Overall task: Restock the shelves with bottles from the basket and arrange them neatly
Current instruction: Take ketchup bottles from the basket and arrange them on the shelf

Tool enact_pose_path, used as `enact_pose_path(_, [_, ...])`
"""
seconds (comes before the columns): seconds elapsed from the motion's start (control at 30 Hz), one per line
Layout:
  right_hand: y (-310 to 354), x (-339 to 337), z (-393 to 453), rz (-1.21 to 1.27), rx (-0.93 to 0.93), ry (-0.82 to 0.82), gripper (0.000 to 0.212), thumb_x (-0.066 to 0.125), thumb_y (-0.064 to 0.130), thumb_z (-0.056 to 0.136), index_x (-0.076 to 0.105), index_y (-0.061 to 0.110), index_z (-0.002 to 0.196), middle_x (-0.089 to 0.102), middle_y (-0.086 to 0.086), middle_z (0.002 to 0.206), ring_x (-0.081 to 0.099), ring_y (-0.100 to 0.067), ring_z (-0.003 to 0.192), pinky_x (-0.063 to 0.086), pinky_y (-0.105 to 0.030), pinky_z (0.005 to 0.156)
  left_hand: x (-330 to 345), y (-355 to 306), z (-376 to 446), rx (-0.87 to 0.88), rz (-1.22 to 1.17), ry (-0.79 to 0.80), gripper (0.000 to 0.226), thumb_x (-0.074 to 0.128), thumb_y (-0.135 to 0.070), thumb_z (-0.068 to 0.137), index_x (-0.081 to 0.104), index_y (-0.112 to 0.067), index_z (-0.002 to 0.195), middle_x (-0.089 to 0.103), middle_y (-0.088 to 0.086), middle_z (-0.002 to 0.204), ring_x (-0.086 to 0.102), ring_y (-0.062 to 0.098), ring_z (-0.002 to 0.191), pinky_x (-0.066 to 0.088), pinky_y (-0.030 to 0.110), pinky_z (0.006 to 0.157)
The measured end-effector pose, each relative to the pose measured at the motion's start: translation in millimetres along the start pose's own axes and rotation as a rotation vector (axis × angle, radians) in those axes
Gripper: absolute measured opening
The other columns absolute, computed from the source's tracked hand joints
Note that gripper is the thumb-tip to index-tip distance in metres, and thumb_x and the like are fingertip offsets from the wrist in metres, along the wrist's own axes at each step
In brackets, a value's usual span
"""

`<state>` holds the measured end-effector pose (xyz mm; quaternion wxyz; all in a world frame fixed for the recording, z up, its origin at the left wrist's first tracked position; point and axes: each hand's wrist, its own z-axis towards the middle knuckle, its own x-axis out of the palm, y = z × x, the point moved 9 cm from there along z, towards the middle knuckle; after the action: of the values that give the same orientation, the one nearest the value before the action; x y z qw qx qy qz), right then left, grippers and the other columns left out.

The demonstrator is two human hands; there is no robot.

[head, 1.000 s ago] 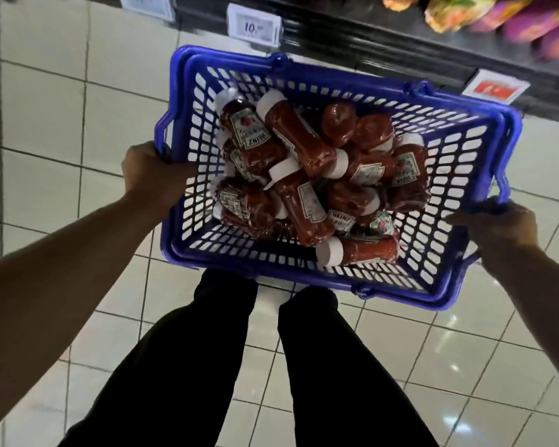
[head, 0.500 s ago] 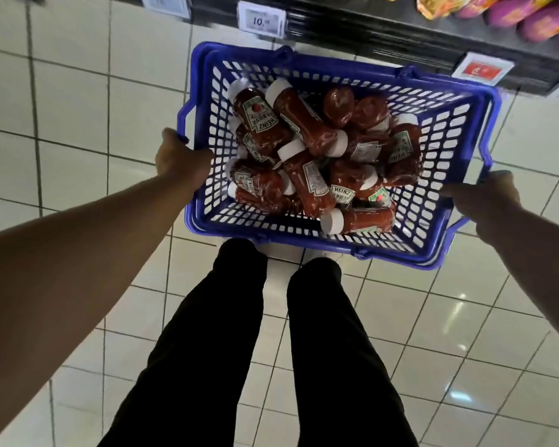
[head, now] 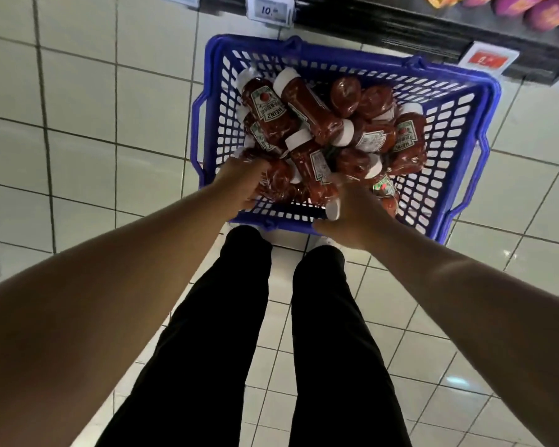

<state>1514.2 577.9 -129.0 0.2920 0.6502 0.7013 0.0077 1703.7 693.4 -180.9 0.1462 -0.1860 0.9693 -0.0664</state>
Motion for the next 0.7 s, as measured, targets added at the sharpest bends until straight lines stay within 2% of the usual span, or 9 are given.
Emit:
enact_pose_path(0.07, [7,14,19,-0.026,-0.019,-0.018,0.106,0.085,0.030,0.073,0.024,0.019,0.159,0.048,-0.014,0.147,0.049,-0.034,0.132,0.044,-0.037,0.102,16,12,17,-0.134,-0.127,0.090,0.056,0.070,-0.050,0.083,0.055,-0.023,0.130,0.069,0.008,0.118,0.068,0.027,0.098,0.056,0.039,0.079])
enact_pose_path(0.2, [12,34,61,-0.114,-0.066,-0.071,0.124,0.089,0.029,0.070,0.006,0.017,0.161,0.025,-0.015,0.162,0.033,-0.037,0.146,0.039,-0.050,0.115,42,22,53,-0.210,-0.212,0.154,0.053,0.069,-0.059,0.085,0.055,-0.026,0.123,0.069,0.007,0.113,0.069,0.026,0.093,0.059,0.036,0.065])
enact_pose_path(0.3, [7,42,78,-0.174,-0.015,-0.174,0.122,0.088,0.026,0.074,0.001,0.016,0.160,0.026,-0.018,0.160,0.033,-0.038,0.145,0.040,-0.051,0.114,51,25,68,-0.241,-0.292,0.126,0.061,0.078,-0.055,0.079,0.054,-0.026,0.127,0.067,0.007,0.113,0.067,0.027,0.098,0.061,0.039,0.065])
enact_pose_path(0.37, [9,39,81,-0.232,-0.011,-0.288,0.112,0.083,0.021,0.079,0.007,0.014,0.160,0.038,-0.018,0.152,0.041,-0.037,0.137,0.045,-0.049,0.108,55,24,73,-0.242,-0.372,0.135,0.054,0.077,-0.049,0.083,0.057,-0.023,0.125,0.070,0.007,0.111,0.069,0.026,0.097,0.061,0.041,0.073])
enact_pose_path(0.43, [8,31,81,-0.163,-0.016,-0.370,0.103,0.083,0.017,0.076,0.020,0.015,0.158,0.051,-0.015,0.139,0.048,-0.034,0.127,0.050,-0.048,0.102,58,24,69,-0.248,-0.405,0.174,0.045,0.074,-0.047,0.086,0.062,-0.021,0.121,0.076,0.005,0.106,0.073,0.023,0.094,0.060,0.039,0.079])
enact_pose_path(0.53, [4,21,76,0.141,0.024,-0.340,0.093,0.089,0.031,0.066,0.041,0.017,0.144,0.064,-0.003,0.116,0.062,-0.026,0.109,0.055,-0.033,0.081,46,27,47,-0.227,-0.304,0.186,0.030,0.072,-0.045,0.083,0.065,-0.022,0.099,0.076,-0.002,0.071,0.069,0.016,0.075,0.051,0.030,0.074])
enact_pose_path(0.57, [5,16,69,0.213,0.036,-0.318,0.092,0.088,0.042,0.062,0.045,0.018,0.140,0.063,0.002,0.111,0.062,-0.021,0.103,0.051,-0.027,0.076,40,27,37,-0.206,-0.307,0.182,0.026,0.071,-0.041,0.082,0.064,-0.021,0.098,0.075,-0.002,0.069,0.068,0.017,0.075,0.049,0.032,0.077])
enact_pose_path(0.63, [10,4,49,0.316,0.063,-0.287,0.100,0.078,0.062,0.050,0.050,0.025,0.138,0.063,0.008,0.110,0.062,-0.013,0.096,0.051,-0.027,0.076,28,25,11,-0.173,-0.381,0.198,0.022,0.071,-0.031,0.081,0.063,-0.020,0.099,0.074,0.001,0.072,0.066,0.020,0.081,0.050,0.037,0.084])
enact_pose_path(0.7, [17,-12,21,0.475,0.080,-0.257,0.092,0.078,0.062,0.047,0.056,0.032,0.131,0.069,0.009,0.109,0.069,-0.010,0.084,0.059,-0.032,0.070,17,18,-24,-0.141,-0.479,0.246,0.027,0.071,-0.024,0.081,0.063,-0.018,0.105,0.077,0.006,0.083,0.066,0.024,0.089,0.052,0.040,0.085])
